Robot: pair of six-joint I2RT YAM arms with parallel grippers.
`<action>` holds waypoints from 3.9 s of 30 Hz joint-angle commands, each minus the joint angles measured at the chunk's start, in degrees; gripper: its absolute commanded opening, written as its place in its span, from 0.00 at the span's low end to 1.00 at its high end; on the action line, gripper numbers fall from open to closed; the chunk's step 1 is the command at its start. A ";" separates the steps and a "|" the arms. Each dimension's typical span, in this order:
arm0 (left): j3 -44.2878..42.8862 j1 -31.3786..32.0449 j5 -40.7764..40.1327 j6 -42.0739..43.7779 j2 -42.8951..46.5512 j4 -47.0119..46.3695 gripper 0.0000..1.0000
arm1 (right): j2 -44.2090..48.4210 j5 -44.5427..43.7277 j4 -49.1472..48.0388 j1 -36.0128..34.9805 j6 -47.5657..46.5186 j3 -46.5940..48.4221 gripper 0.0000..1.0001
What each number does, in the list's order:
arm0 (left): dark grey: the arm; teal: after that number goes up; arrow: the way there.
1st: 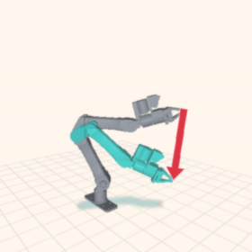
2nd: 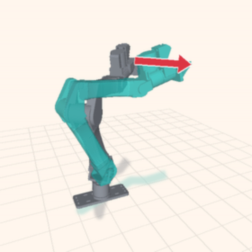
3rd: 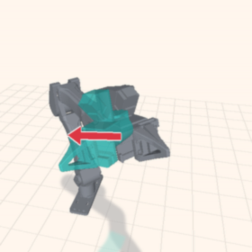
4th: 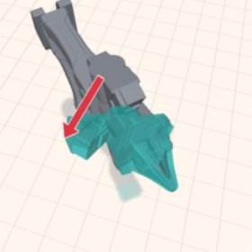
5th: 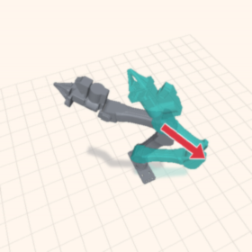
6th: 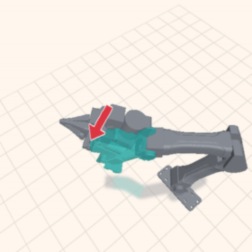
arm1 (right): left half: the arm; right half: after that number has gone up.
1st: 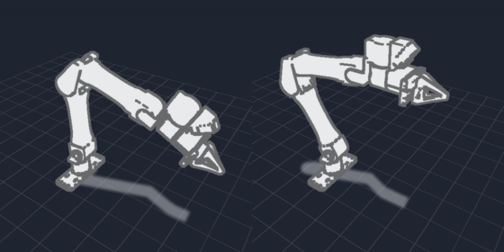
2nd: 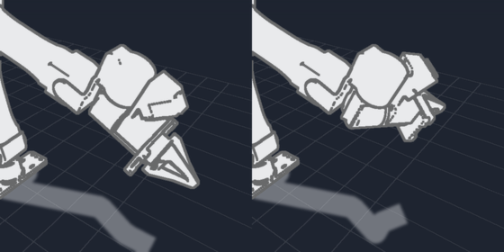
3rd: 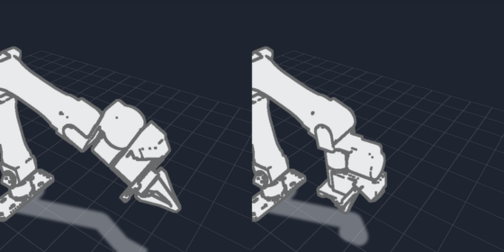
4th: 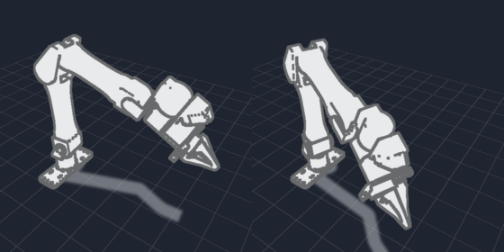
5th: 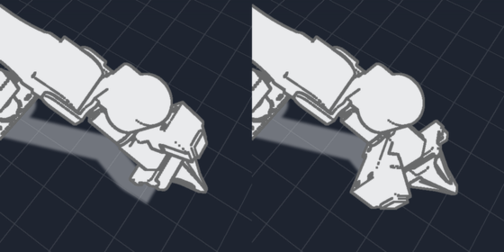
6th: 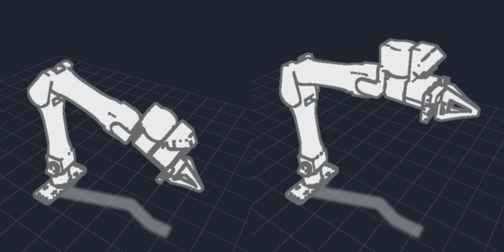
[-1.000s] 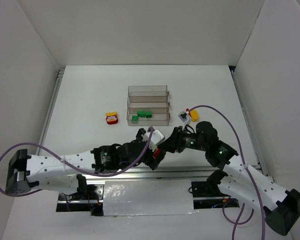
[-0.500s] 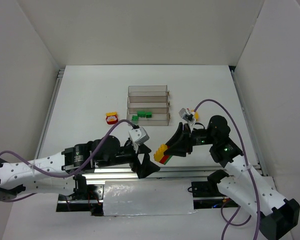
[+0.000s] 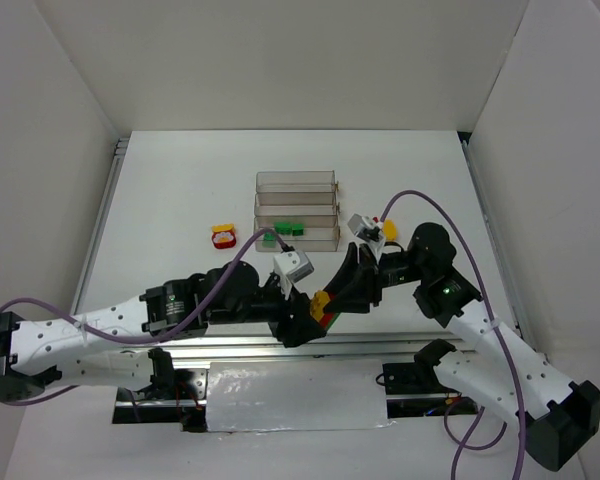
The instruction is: Sort the legos into containers by color
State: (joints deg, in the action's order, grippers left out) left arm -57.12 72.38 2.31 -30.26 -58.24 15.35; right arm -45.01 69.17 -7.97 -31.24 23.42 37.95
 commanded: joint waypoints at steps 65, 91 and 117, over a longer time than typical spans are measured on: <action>4.13 -19.29 16.94 -5.95 10.51 -9.64 0.00 | -4.37 -8.99 -42.47 -3.48 25.88 -12.20 0.00; -2.28 -22.37 -3.86 -4.98 12.98 10.29 0.00 | -14.45 -54.25 5.48 2.15 10.93 2.37 0.00; 0.34 -23.07 -7.93 -4.37 17.02 15.59 0.00 | -51.93 -80.42 9.37 1.45 16.31 24.71 0.29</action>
State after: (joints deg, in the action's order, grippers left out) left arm -57.43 49.56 -7.22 -35.97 -41.63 34.30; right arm -96.92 -11.27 3.03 -29.12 40.51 60.05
